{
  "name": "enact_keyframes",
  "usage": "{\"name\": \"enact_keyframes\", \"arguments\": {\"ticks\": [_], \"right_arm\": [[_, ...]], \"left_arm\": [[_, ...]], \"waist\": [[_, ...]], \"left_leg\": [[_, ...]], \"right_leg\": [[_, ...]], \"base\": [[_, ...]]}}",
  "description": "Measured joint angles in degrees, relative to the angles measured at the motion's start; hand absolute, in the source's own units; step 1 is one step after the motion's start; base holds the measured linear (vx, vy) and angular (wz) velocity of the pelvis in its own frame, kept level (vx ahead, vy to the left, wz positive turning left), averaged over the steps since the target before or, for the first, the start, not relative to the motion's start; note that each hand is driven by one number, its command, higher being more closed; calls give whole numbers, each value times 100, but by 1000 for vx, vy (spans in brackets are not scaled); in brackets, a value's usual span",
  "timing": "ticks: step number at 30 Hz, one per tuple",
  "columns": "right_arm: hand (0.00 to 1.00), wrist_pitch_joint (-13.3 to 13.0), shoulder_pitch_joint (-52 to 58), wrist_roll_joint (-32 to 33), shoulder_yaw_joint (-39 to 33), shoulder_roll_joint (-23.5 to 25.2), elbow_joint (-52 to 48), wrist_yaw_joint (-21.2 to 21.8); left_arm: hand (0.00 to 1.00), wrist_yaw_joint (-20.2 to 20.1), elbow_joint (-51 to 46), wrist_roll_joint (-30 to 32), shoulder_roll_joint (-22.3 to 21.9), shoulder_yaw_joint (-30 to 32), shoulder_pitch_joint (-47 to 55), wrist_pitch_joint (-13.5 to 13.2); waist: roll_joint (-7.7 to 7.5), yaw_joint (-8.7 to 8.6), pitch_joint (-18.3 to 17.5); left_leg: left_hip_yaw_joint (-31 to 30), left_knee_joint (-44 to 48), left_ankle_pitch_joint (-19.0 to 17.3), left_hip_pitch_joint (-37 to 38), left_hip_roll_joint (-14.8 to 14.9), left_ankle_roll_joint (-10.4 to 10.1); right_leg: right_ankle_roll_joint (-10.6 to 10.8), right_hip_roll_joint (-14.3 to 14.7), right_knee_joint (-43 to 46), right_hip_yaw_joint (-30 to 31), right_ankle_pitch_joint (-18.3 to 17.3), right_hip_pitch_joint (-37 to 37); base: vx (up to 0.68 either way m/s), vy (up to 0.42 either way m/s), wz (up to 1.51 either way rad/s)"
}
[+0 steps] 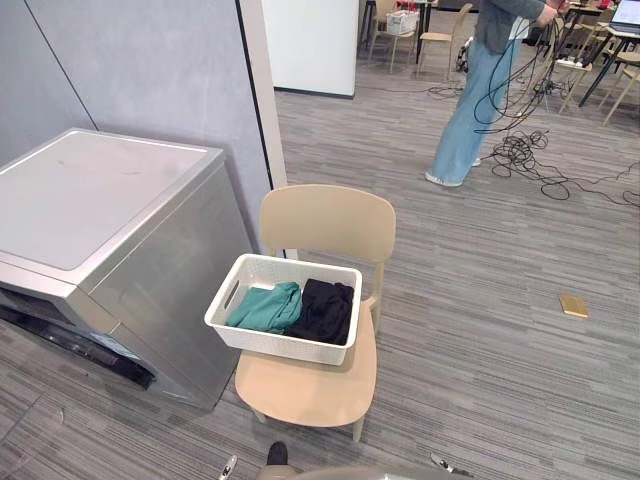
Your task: Pick up the laundry basket with both hands and put the clothes into the washing machine.
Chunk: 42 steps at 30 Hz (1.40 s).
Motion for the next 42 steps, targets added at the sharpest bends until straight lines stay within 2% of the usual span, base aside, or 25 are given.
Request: {"name": "enact_keyframes", "arguments": {"ticks": [4,6,8,9,10,11,12,13,14,15,16,17,18,19,20,21,23,24,26,27,29,33,35,40,42], "right_arm": [[0,-7,-199,-449,992,-139,1,2],[0,-30,-446,-599,1555,-245,82,-1],[0,-47,-610,-639,1771,-302,195,-17],[0,-48,-636,-645,1809,-322,209,-25],[0,-44,-677,-653,1828,-350,222,-46],[0,-28,-747,-657,1832,-370,225,-93],[0,-23,-813,-656,1832,-387,229,-105],[0,-33,-946,-658,1834,-429,275,-111],[0,-23,-1010,-664,1847,-553,310,-117],[0,-36,-1027,-679,1935,-659,320,-123],[0,-20,-1062,-721,1926,-697,354,-122],[0,-13,-1163,-806,1865,-729,358,-136],[0,-25,-1280,-841,1743,-674,379,-171],[0,-33,-1346,-842,1640,-646,394,-193],[0,-78,-1368,-840,1468,-590,380,-224],[0,-121,-1310,-840,1371,-599,343,-219],[0,-109,-1140,-843,1221,-651,354,-191],[0,-107,-1035,-866,1200,-619,354,-149],[0,-105,-1089,-878,1197,-523,374,-96],[0,-102,-1083,-879,1196,-455,379,-96],[0,-98,-1003,-881,1211,-395,386,-94],[0,-107,-911,-886,1345,-413,379,-96],[0,-105,-963,-1033,1451,-414,372,-84],[0,-89,-894,-1344,1667,-419,377,26],[0,-89,-886,-1459,1662,-417,380,41]], "left_arm": [[0,14,25,-58,84,-437,22,-5],[0,14,15,-319,87,-632,9,-17],[0,42,24,-439,18,-668,24,6],[0,47,24,-457,-8,-665,32,8],[0,60,30,-467,-28,-661,32,11],[0,80,31,-466,-22,-656,25,8],[0,102,30,-466,-21,-655,8,7],[0,136,44,-461,-33,-608,-38,9],[0,142,46,-461,-66,-596,54,10],[0,152,44,-458,-140,-576,161,6],[0,155,32,-456,-148,-566,162,-8],[0,149,14,-456,-136,-570,120,-73],[0,148,-13,-452,-82,-551,32,-75],[0,134,15,-458,-91,-449,-49,-47],[0,152,44,-432,-59,-209,-50,21],[0,151,39,-408,-68,-202,46,16],[0,137,6,-350,-76,-253,12,-15],[0,119,-19,-300,-11,-435,-34,-44],[0,116,-24,-216,105,-685,-96,-73],[0,109,-28,-207,165,-822,-121,-73],[0,71,-26,-159,211,-994,-115,-102],[0,-11,-19,16,276,-1389,-108,-150],[0,-10,4,56,275,-1489,-92,-140],[0,-45,44,229,232,-1531,233,-121],[0,-125,44,249,266,-1521,298,-121]], "waist": [[87,-4,156],[229,-2,168],[362,15,186],[388,21,199],[428,23,225],[379,28,243],[276,27,309],[265,61,366],[335,107,379],[482,63,382],[508,68,382],[484,97,398],[326,106,470],[222,152,549],[100,119,632],[112,27,623],[148,-2,514],[138,19,464],[79,17,464],[54,2,485],[37,6,493],[151,-4,519],[187,13,551],[140,21,585],[37,24,639]], "left_leg": [[-353,329,-116,-119,112,-98],[-777,555,-152,-574,289,-144],[-1085,468,-160,-819,350,-112],[-1135,404,-173,-882,341,-3],[-1134,309,-350,-990,248,441],[-1110,271,-782,-1139,87,1011],[-1076,265,-1007,-1169,11,1056],[-893,903,-838,-1430,-192,864],[-799,1676,-586,-1517,-353,792],[-568,1777,-463,-1546,-376,576],[-656,1632,-346,-1533,-390,487],[-792,1148,103,-1523,-408,384],[-882,652,611,-1508,-505,360],[-810,1019,274,-1536,-545,458],[-408,2118,-612,-1576,-620,600],[-120,2328,-912,-1454,-568,660],[18,1730,-871,-1174,-602,614],[-4,1001,-666,-934,-664,602],[-67,110,-82,-711,-695,578],[-195,-13,-9,-676,-719,588],[-375,-17,15,-544,-807,594],[-677,-59,11,-431,-918,598],[-700,-59,-6,-464,-1016,597],[-653,-57,-15,-364,-1158,614],[-687,-55,-42,-247,-1346,676]], "right_leg": [[-162,112,595,-228,-395,1],[-270,377,742,-516,-513,-182],[-341,522,748,-732,-516,-315],[-354,523,762,-827,-519,-355],[-379,460,762,-1021,-531,-388],[-426,336,705,-1202,-501,-446],[-510,267,648,-1257,-447,-456],[-482,34,631,-1402,-392,-518],[-421,30,657,-1419,-372,-530],[-343,66,687,-1530,-466,-449],[-392,79,666,-1560,-488,-443],[-502,156,411,-1695,-368,-438],[-535,60,76,-1962,-118,-423],[-488,-21,42,-2032,-52,-414],[-477,-134,78,-2117,-36,-253],[-473,-150,78,-2320,-32,-55],[-453,-129,54,-2561,-21,41],[-439,-103,-2,-2629,-14,-27],[-458,-92,-37,-2732,92,-123],[-450,-67,-63,-2785,103,-71],[-443,-59,-83,-2908,134,137],[-441,-103,-84,-3052,129,387],[-349,-155,-102,-3062,27,383],[-279,-351,14,-3052,-21,465],[-183,-592,338,-3090,-158,504]], "base": [[-84,-86,41],[-157,-134,57],[-104,-116,57],[-68,-87,78],[-22,-48,89],[-1,-34,88],[8,71,70],[13,90,37],[50,66,63],[66,-29,63],[53,-58,88],[-18,-36,81],[-24,-25,66],[42,-15,52],[85,0,51],[86,9,66],[27,52,74],[8,57,56],[-35,29,36],[-51,21,36],[-60,29,44],[-119,46,36],[-156,63,14],[-78,63,9],[21,41,17]]}}
